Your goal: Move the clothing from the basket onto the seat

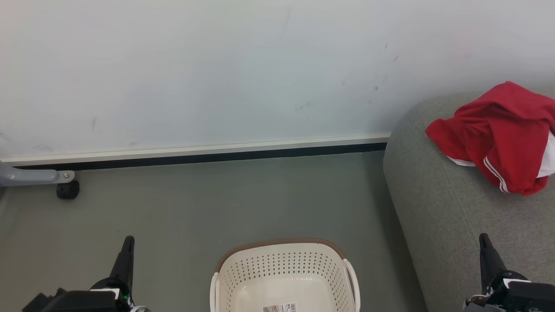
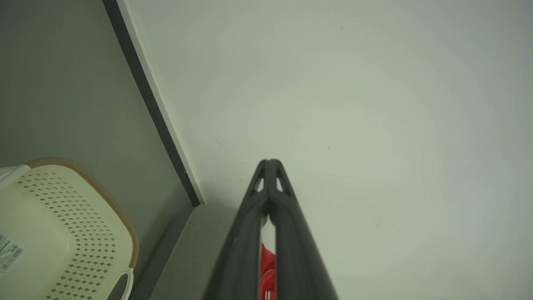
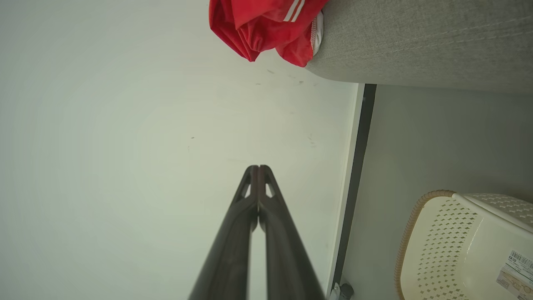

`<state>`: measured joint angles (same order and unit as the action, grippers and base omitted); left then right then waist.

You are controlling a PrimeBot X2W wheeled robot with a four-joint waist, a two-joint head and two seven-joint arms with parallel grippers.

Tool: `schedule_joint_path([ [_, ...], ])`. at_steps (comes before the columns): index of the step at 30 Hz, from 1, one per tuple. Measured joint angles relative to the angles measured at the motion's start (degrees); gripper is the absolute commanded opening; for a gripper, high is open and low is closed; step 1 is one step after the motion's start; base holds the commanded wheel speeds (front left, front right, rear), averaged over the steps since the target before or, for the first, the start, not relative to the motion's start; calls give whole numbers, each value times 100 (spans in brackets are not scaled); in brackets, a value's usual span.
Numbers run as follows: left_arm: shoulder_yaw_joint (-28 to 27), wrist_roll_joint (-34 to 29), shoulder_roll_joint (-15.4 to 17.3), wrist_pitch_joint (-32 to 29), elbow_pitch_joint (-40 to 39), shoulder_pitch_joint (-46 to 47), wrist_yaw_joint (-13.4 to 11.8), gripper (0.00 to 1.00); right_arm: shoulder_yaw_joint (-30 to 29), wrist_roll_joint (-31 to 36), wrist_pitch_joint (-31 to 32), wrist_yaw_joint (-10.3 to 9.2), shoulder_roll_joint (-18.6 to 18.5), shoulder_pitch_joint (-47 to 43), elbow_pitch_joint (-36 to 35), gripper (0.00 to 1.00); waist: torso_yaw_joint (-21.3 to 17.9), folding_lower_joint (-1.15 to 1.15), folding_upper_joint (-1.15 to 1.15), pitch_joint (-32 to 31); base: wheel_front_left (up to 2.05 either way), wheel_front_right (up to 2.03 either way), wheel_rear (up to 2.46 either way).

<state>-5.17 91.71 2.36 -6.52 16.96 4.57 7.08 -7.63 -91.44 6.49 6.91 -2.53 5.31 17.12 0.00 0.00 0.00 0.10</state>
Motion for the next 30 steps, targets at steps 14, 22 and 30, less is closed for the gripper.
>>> schedule_joint_path([
  [14, 0, 0, -1, 0, 0, 0, 0, 0, 0, 0, 0, 0, 0, 0, 0, 0, 0, 0, 0, 0, 0, 0, 0],
  [22, 0, 0, -1, 0, 1, 0, 0, 0, 0, 0, 0, 0, 0, 0, 0, 0, 0, 0, 0, 0, 0, 0, 0],
  [30, 0, 0, -1, 0, 1, 0, 0, 0, 0, 0, 0, 0, 0, 0, 0, 0, 0, 0, 0, 0, 0, 0, 0],
])
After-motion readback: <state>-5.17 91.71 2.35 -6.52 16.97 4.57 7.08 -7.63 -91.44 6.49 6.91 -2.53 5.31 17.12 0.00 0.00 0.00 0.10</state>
